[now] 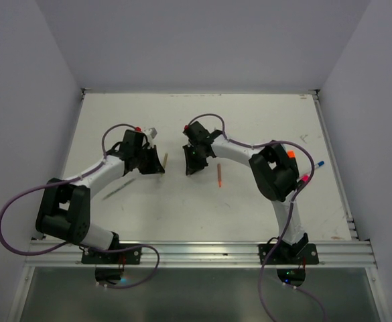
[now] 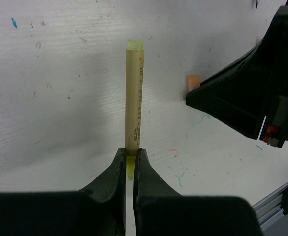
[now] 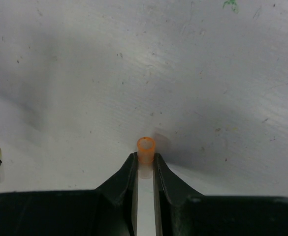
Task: Open the pen caps
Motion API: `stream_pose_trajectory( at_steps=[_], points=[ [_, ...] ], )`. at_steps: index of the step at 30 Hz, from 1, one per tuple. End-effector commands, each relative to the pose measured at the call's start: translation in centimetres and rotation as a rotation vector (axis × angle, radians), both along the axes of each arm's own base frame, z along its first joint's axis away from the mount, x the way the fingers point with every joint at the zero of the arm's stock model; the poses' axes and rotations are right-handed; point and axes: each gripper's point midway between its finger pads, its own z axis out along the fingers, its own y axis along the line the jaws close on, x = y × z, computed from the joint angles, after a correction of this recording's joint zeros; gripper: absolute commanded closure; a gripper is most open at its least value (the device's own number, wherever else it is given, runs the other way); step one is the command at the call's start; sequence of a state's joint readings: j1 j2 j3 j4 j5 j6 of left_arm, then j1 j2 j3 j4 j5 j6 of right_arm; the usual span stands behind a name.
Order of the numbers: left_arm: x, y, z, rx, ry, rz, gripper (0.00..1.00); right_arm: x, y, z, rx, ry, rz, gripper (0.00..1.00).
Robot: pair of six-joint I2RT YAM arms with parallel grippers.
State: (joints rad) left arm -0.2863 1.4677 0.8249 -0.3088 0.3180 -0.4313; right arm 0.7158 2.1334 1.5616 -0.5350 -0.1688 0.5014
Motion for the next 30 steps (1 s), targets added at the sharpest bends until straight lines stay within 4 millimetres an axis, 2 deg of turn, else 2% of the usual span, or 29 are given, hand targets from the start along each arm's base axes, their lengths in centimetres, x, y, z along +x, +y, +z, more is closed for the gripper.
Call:
stream_pose_trajectory(
  at_steps=[1, 8, 10, 15, 19, 22, 28, 30],
  points=[
    [1.4, -0.3, 2.1, -0.031, -0.056, -0.005, 1.0, -0.7, -0.8, 0.1, -0.049, -0.021, -0.022, 1.0],
    [1.5, -0.3, 1.8, -0.037, -0.052, -0.009, 1.0, -1.2, -2.0, -0.1, -0.088, -0.022, -0.059, 0.94],
    [1.5, -0.4, 1.9, -0.04, -0.055, -0.011, 1.0, -1.2, -2.3, -0.4, -0.104, -0.016, -0.064, 0.89],
    [1.5, -0.3, 1.8, -0.04, -0.051, -0.009, 1.0, -1.1, -2.1, -0.5, -0.105, -0.015, -0.062, 0.85],
    [1.4, -0.3, 1.7, -0.037, -0.049, -0.009, 1.0, -1.2, -2.3, -0.8, -0.114, -0.011, -0.062, 0.75],
    [1.4, -0.3, 1.8, -0.038, -0.052, -0.007, 1.0, -1.3, -2.3, -0.9, -0.114, -0.009, -0.056, 0.74],
    [1.5, -0.3, 1.8, -0.042, -0.053, -0.002, 1.0, -1.1, -2.0, -0.3, -0.107, -0.022, -0.035, 0.69],
    [1.6, -0.3, 1.8, -0.04, -0.053, -0.001, 1.0, -0.9, -1.7, 0.5, -0.088, -0.043, -0.027, 0.68]
  ],
)
